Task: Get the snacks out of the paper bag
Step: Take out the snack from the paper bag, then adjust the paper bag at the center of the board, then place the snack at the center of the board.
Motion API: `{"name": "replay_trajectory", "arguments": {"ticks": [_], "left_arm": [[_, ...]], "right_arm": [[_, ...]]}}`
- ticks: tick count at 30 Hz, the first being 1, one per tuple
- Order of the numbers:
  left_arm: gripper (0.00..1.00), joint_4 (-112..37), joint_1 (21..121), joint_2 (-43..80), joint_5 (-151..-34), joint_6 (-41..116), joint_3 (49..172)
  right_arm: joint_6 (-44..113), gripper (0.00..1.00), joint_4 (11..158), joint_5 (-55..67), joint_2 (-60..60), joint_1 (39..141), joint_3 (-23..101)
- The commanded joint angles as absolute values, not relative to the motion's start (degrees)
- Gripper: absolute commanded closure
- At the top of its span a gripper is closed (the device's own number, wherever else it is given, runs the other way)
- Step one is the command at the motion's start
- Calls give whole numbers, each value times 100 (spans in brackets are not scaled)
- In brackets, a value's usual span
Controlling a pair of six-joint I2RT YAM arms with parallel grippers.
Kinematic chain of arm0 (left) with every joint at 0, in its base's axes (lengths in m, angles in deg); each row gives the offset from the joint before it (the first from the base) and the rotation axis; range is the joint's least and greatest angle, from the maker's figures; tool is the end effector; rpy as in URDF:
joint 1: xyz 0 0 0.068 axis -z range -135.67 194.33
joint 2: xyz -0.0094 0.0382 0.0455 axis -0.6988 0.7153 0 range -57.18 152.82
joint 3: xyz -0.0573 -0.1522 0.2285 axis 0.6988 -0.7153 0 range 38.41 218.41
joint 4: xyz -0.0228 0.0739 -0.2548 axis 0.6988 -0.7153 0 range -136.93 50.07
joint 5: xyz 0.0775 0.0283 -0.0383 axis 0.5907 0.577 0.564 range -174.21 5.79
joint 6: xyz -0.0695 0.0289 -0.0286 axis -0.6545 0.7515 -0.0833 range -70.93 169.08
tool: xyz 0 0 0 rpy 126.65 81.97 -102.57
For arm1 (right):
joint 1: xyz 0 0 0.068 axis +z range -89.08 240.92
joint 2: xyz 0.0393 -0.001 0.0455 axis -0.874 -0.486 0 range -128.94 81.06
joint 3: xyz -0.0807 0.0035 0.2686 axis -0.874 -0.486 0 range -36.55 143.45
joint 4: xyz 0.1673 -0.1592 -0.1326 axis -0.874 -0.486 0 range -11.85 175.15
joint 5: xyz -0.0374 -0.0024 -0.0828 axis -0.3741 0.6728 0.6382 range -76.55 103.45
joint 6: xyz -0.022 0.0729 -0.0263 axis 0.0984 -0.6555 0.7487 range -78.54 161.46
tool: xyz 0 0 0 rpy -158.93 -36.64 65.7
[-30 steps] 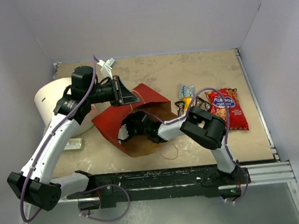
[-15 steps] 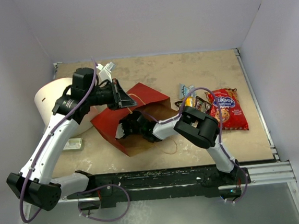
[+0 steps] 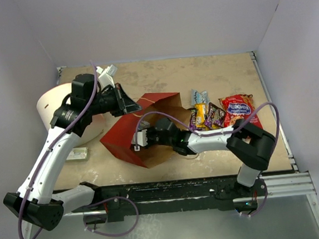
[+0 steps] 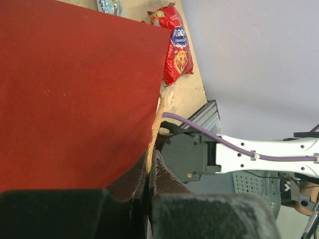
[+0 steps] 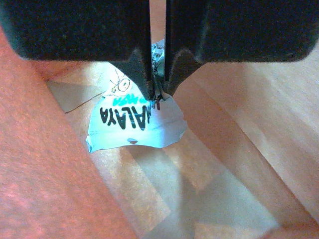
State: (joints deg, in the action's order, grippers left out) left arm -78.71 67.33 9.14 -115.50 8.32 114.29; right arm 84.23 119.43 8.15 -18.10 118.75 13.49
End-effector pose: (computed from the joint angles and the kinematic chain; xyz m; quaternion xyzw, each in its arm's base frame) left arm 0.2289 -0.1364 0.3980 0.0067 0.8418 -0.4548 0.2908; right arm 0.2133 0.3512 0.1953 -0.6271 0.4840 0.1162 0.5992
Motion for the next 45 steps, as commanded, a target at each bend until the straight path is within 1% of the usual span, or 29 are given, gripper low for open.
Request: {"name": "replay_trajectory", "arguments": {"ticks": [1,5,11,17,19,22,27,30,32,37,41,45], "left_arm": [[100,-7479,6712,1048,-11493,1078,11769],[100,-7313,6701,1128,-11517,1102,11823],[100,-7258,6692,1173,-11507,1089,11834],[100,-7064,6671,1249,-11511,952,11753],[100,-6971,6668,1312,-11512,854,11770],[100,-6699,6667,1311,-11527,483,11654],[100,-5761,6658,1373,-11963,-168,11460],[100,-5280,6642,1475,-12187,-583,11605],[100,-4915,6634,1490,-12270,-858,11701],[100,-4687,6563,1400,-12213,-1187,11866],[100,-5204,6547,1100,-11778,-1034,11697],[100,-5995,6412,636,-11238,-1052,11037]], "right_arm": [[7845,100,11819,323,-1175,11902,1009],[7815,100,11310,259,-664,11911,762],[7699,100,10390,367,631,11911,518],[7533,100,9357,1194,2149,11911,744],[7221,100,9359,1414,2600,11904,861],[7289,100,9547,2090,3068,11902,1095],[7298,100,10211,3829,3035,11866,1679],[7267,100,10367,4414,2798,11606,2052],[7001,100,10376,4525,2732,11295,2355],[6090,100,10493,4443,2794,10493,2427],[6151,100,10397,4368,2806,10431,2478],[6215,100,10348,4375,2831,10399,2443]]}}
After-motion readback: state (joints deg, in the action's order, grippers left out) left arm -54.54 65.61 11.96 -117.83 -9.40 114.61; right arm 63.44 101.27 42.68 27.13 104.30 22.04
